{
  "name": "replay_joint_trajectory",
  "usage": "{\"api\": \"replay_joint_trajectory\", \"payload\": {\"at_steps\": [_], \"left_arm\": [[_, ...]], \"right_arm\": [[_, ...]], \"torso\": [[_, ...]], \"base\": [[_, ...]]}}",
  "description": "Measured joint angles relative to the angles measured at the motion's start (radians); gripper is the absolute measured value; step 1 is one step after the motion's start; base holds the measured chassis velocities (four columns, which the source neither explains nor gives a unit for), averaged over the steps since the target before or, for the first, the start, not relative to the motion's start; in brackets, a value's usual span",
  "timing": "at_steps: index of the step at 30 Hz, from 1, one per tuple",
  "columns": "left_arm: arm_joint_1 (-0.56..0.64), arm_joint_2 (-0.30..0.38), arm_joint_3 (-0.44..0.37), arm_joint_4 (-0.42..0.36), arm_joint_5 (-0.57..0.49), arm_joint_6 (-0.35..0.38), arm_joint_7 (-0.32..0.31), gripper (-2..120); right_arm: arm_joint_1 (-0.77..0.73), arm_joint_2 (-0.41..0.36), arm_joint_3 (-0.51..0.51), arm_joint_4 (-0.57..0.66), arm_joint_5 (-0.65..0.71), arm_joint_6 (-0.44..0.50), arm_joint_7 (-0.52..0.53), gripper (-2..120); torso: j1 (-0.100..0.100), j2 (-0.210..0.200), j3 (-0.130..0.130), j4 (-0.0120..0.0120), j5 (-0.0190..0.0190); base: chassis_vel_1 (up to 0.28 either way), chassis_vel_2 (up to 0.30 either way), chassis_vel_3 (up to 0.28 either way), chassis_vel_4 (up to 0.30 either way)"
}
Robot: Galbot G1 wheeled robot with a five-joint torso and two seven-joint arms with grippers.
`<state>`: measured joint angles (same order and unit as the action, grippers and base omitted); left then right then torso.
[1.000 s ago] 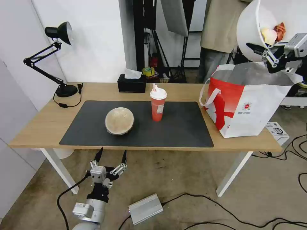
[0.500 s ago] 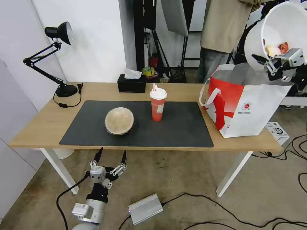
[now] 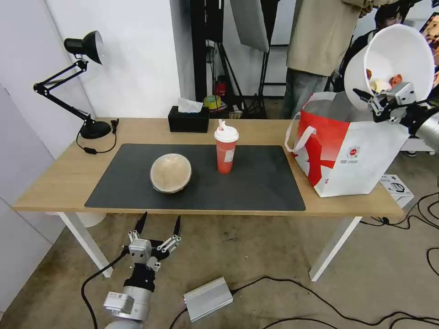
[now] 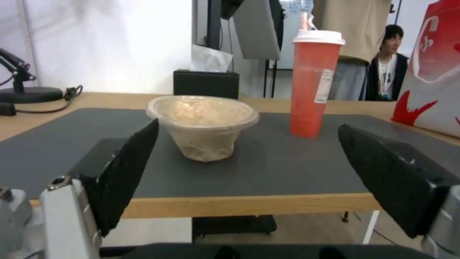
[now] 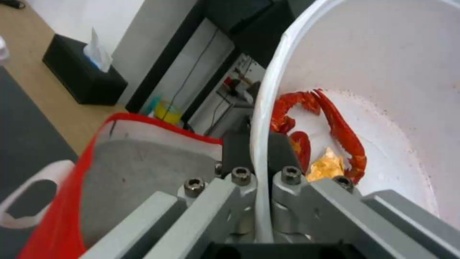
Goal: Pick up the trash from the table and place it into the takeout bag.
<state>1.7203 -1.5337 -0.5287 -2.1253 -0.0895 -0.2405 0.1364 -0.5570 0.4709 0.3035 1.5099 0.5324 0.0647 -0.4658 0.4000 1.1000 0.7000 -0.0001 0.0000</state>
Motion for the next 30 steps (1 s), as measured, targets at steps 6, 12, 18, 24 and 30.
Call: {"api": "replay_joint_trajectory", "payload": {"at_steps": [6,12,18,24,30], "left_arm": [[-0.006,-0.005,0.001,0.007,0.000,-0.002,0.001,100],[-0.010,-0.009,0.001,0.015,0.001,-0.002,0.001,100],[-0.012,-0.011,-0.001,0.025,0.001,-0.002,0.001,100],[-0.016,-0.016,-0.001,0.034,0.009,-0.002,0.002,100],[-0.020,-0.020,0.002,0.041,0.016,-0.002,0.002,100]], "right_arm": [[0.050,0.033,-0.041,-0.043,-0.025,0.006,-0.005,0],[0.086,0.062,-0.066,-0.086,-0.047,0.018,-0.009,0],[0.124,0.095,-0.090,-0.141,-0.072,0.032,-0.020,0],[0.147,0.125,-0.106,-0.177,-0.087,0.039,-0.026,0],[0.161,0.140,-0.113,-0.214,-0.099,0.055,-0.033,0]], "torso": [[0.000,0.000,0.000,0.0001,-0.0001],[0.000,0.000,0.000,0.0001,-0.0001],[0.000,0.000,0.000,0.0001,0.0000],[0.000,0.000,0.000,0.0002,0.0000],[0.000,0.000,0.000,0.0001,0.0000]], "base": [[0.000,0.000,0.000,0.000],[0.000,0.000,0.000,0.000],[0.000,0.000,0.000,0.000],[0.000,0.000,0.000,0.000],[0.000,0.000,0.000,0.000]]}}
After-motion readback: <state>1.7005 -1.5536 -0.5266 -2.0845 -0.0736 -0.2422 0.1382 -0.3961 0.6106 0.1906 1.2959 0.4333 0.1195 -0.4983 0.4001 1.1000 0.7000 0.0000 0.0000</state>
